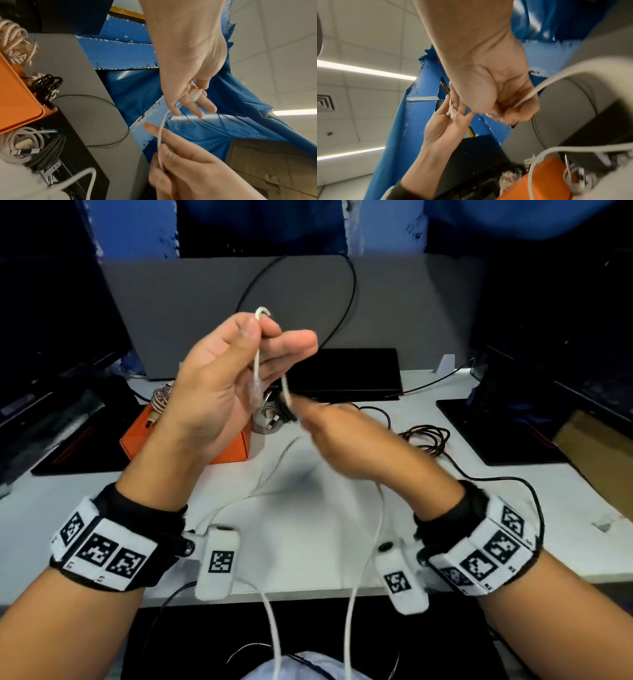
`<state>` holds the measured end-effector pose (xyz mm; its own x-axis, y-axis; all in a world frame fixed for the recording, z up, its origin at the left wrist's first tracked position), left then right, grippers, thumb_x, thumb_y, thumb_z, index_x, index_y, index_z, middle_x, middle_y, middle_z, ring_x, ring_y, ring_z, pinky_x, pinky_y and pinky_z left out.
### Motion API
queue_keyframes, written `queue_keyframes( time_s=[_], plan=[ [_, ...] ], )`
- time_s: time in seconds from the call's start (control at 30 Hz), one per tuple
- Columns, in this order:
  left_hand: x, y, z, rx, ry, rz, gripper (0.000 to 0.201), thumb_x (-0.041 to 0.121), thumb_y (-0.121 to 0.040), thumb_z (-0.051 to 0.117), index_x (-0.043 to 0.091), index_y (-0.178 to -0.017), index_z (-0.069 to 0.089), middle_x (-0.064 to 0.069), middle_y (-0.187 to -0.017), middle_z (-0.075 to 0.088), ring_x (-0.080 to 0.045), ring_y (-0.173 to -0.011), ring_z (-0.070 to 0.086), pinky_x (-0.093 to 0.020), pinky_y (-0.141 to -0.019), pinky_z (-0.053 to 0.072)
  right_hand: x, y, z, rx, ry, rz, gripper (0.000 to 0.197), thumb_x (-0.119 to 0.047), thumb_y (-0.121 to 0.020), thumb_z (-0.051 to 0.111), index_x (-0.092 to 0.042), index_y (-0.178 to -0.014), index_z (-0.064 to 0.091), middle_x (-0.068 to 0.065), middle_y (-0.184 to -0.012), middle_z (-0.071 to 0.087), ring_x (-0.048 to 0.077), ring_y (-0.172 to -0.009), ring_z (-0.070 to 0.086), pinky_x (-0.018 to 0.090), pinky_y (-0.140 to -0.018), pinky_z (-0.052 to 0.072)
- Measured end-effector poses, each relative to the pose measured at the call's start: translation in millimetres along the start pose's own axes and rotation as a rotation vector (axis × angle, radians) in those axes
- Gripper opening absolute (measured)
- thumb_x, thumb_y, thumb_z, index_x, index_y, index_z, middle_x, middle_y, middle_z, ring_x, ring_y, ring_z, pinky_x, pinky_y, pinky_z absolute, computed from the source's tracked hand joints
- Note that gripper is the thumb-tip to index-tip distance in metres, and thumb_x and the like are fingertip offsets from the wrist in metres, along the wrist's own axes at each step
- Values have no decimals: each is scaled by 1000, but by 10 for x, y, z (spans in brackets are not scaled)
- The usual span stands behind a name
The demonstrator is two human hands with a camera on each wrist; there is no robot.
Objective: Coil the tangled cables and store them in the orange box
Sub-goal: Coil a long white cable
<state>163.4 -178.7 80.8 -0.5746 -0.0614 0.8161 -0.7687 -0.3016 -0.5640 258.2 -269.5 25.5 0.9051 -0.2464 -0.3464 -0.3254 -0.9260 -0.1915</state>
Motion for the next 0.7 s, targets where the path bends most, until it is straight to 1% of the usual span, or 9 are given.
queue_keyframes(
  time_s=[0.1,0.17,0.23,0.27,0.37,0.53,0.57,0.63,0.7],
  plan=[
    [-61,-22,-28,-2,-362,-39,18,16,-110,40,6,-100,50,-9,-105,78,-27,-108,73,-29,-94,53,-173,97,161,-214,-55,-137,32,-27,-110,46,-24,-142,50,-9,-76,52,3,-62,52,21,-61,44],
    [-144,-21,-59,-54,-527,-134,21,16,-109,44,-3,-102,49,-14,-103,78,-31,-95,76,-29,-82,58,-201,142,65,-234,-84,-184,27,-30,-108,52,-14,-129,60,-13,-76,54,-3,-74,54,23,-68,40],
    [-192,8,-62,-141,-608,-228,27,17,-108,46,-9,-104,49,-16,-100,77,-32,-86,76,-31,-73,59,-158,172,-100,-185,-144,-183,19,-29,-106,57,-15,-113,68,-27,-69,54,-17,-88,56,15,-70,38],
    [-177,25,-64,-173,-666,-246,27,18,-108,47,-9,-104,51,-14,-96,78,-30,-83,77,-29,-71,58,-125,179,-194,-141,-174,-173,17,-29,-105,60,-17,-107,72,-29,-63,53,-17,-78,56,12,-65,36],
    [-54,82,-56,-292,-817,-228,26,20,-108,48,1,-101,63,-7,-80,75,-23,-69,73,-18,-64,50,-85,250,-463,-18,-277,-142,13,-32,-99,69,-23,-91,74,-17,-55,50,3,-51,43,16,-52,31],
    [70,246,-59,-580,-658,-361,31,33,-100,55,11,-104,77,-1,-63,42,-15,-59,40,-23,-58,40,7,379,-864,108,-289,-148,14,-36,-89,78,-24,-82,75,2,-57,45,12,-55,36,32,-54,30],
    [95,263,-105,-594,-609,-365,31,34,-98,56,11,-100,78,-1,-61,39,-15,-58,36,-24,-56,38,87,387,-952,162,-256,-139,14,-38,-89,77,-26,-83,76,6,-59,50,14,-57,38,35,-55,31],
    [153,237,-207,-557,-487,-292,29,34,-97,59,12,-90,75,0,-57,32,-14,-52,32,-39,-56,34,307,391,-1124,315,-201,-107,16,-41,-91,75,-25,-89,77,7,-65,59,12,-60,43,37,-59,37],
    [225,141,-363,-417,-189,-192,25,27,-102,53,12,-86,65,4,-56,30,-11,-47,34,-49,-62,33,592,370,-1239,483,-171,-58,21,-42,-95,70,-21,-94,76,7,-69,60,11,-62,45,35,-60,37]
  ],
)
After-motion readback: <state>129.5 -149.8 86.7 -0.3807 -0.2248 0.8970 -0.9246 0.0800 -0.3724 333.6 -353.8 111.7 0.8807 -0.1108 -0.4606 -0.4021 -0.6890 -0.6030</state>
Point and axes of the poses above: each hand's wrist, its own y-axis away from the middle knuckle, its own z-axis out of the palm, x = y × z, the point moved 6 cm from there along -y, towards the middle knuckle
